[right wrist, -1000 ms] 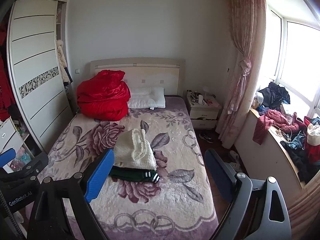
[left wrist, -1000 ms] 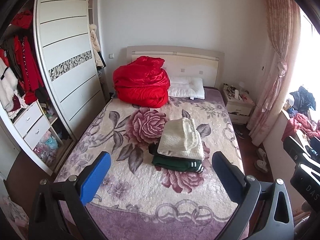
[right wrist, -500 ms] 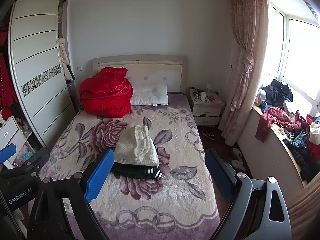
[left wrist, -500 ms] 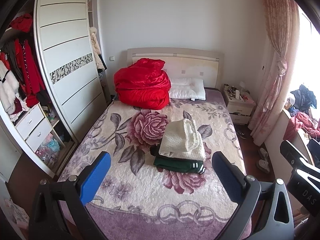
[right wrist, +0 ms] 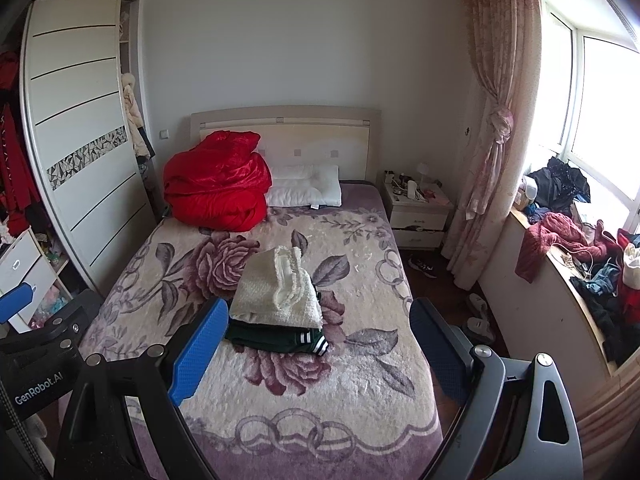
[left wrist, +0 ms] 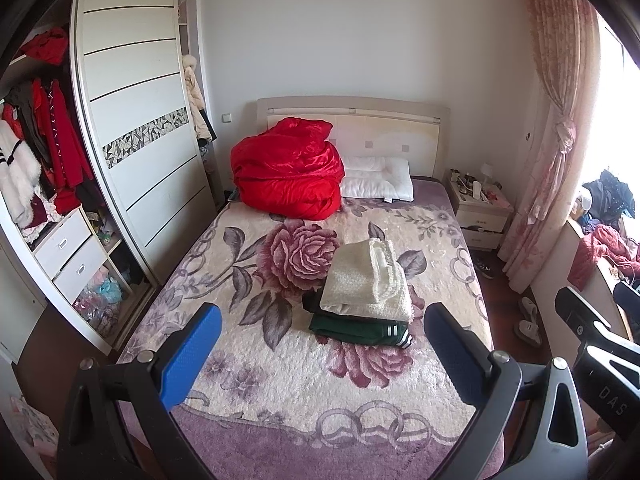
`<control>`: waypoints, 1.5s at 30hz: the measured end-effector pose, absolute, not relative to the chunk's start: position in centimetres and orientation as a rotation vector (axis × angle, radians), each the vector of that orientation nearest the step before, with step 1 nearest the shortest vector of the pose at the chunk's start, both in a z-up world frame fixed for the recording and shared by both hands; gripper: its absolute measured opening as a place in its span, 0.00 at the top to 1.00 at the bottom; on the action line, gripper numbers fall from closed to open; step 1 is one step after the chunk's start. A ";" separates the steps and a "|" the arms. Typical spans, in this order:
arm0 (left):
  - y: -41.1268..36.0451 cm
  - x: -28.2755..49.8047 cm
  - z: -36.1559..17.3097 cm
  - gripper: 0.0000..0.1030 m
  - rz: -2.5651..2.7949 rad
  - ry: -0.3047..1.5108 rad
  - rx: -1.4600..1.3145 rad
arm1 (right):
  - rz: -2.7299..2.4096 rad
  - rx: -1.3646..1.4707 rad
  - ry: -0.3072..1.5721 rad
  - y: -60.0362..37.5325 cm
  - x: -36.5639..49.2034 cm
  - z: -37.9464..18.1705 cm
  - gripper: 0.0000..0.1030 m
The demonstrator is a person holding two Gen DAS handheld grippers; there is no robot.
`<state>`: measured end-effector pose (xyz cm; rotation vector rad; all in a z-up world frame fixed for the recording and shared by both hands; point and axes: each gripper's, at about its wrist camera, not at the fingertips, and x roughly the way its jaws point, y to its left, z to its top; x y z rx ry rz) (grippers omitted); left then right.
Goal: Fold large clothes
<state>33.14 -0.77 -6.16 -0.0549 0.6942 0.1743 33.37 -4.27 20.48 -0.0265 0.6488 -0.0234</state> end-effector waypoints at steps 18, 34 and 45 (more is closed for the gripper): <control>-0.6 32.8 -6.0 0.00 0.183 0.685 -0.053 | -0.014 -0.027 0.649 -4.0 33.5 20.4 0.09; 0.0 32.8 -5.4 0.00 0.183 0.678 -0.039 | -0.017 -0.020 0.650 -4.1 33.4 20.6 0.09; -0.1 32.6 -5.6 0.00 0.185 0.675 -0.036 | -0.012 -0.015 0.645 -4.1 33.3 20.3 0.08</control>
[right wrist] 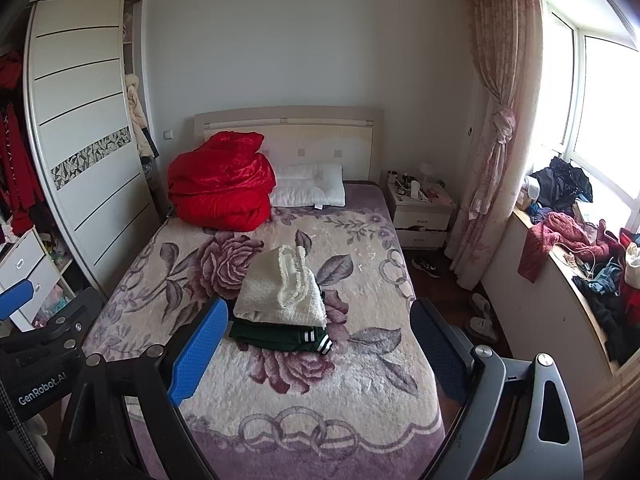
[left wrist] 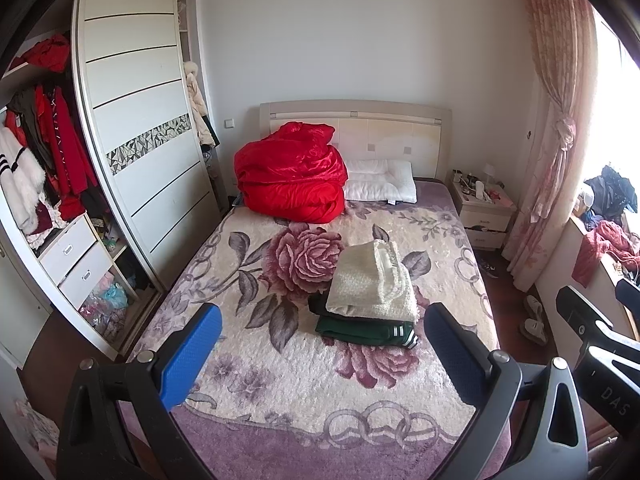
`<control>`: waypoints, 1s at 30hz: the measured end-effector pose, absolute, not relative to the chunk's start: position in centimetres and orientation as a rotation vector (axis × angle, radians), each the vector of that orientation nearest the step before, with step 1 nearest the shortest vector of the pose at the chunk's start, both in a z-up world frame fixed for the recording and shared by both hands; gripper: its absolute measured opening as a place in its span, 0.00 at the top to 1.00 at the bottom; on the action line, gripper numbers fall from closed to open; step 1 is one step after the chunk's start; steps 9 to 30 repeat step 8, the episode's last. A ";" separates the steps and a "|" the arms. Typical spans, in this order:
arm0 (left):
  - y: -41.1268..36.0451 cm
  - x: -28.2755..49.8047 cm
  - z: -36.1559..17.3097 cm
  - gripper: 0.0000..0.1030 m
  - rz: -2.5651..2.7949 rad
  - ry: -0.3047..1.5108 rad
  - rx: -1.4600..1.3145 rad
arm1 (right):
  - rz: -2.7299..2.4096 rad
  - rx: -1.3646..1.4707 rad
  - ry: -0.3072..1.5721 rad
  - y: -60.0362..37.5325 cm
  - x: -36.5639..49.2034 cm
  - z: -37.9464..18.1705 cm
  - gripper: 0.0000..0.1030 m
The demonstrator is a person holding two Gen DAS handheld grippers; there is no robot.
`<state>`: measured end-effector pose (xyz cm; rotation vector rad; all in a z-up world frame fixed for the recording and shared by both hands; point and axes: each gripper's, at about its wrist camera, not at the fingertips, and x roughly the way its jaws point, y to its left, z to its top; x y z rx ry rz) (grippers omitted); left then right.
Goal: Fold large clothes
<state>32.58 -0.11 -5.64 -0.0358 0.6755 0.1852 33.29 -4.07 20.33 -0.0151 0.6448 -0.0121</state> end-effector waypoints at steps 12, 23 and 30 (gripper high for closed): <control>0.3 32.2 -6.0 0.00 0.180 0.671 -0.041 | -0.019 -0.020 0.639 -3.9 32.8 20.1 0.06; 0.3 32.2 -6.0 0.00 0.180 0.671 -0.041 | -0.019 -0.020 0.639 -3.9 32.8 20.1 0.06; 0.3 32.2 -6.0 0.00 0.180 0.671 -0.041 | -0.019 -0.020 0.639 -3.9 32.8 20.1 0.06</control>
